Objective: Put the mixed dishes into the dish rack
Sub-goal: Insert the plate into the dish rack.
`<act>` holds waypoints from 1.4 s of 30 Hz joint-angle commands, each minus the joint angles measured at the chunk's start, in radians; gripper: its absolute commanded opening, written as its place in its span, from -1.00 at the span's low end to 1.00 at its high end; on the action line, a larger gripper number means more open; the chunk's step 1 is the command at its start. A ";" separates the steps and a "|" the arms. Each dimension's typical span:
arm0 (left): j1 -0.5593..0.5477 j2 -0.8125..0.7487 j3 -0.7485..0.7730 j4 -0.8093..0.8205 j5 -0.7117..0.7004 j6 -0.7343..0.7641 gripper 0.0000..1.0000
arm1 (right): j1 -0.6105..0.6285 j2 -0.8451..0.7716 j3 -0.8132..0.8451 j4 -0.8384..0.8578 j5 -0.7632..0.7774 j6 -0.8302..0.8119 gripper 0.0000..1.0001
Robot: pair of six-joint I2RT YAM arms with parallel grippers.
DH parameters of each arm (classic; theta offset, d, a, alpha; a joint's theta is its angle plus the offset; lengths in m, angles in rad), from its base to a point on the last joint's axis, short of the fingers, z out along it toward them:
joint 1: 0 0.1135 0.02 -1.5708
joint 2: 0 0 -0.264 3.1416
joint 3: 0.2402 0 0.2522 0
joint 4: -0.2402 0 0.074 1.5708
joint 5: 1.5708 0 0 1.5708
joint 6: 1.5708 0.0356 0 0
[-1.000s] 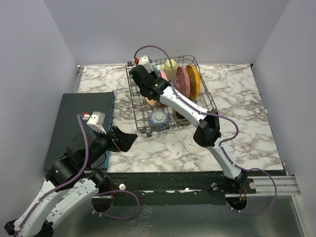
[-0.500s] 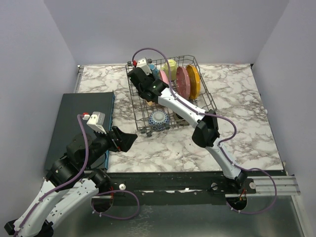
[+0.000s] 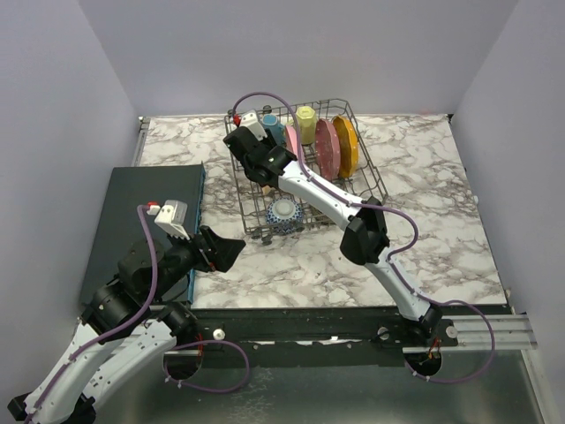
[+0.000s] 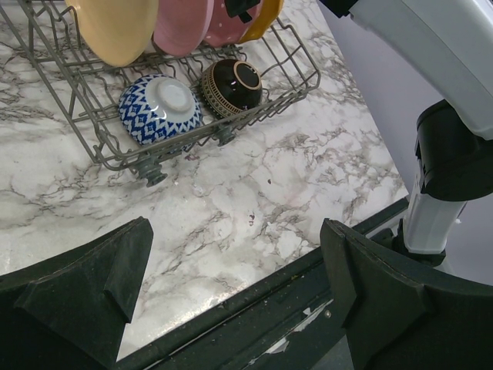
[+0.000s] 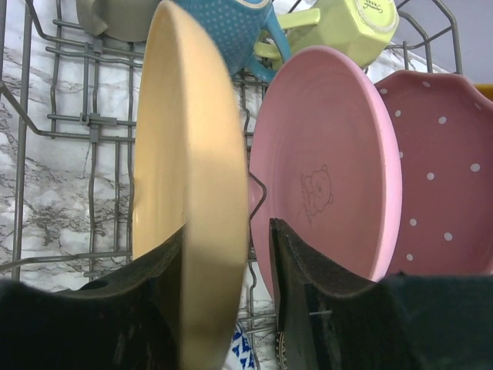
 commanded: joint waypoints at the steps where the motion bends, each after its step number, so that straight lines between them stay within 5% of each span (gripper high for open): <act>1: 0.002 -0.019 -0.011 0.023 0.014 0.015 0.98 | 0.009 0.017 -0.002 -0.022 -0.014 0.015 -0.03; 27: 0.003 -0.021 -0.012 0.023 0.011 0.014 0.97 | 0.010 -0.065 -0.057 0.024 -0.141 0.088 0.46; 42: 0.003 -0.013 -0.013 0.023 0.011 0.012 0.97 | 0.000 -0.125 -0.095 0.044 -0.075 0.093 0.49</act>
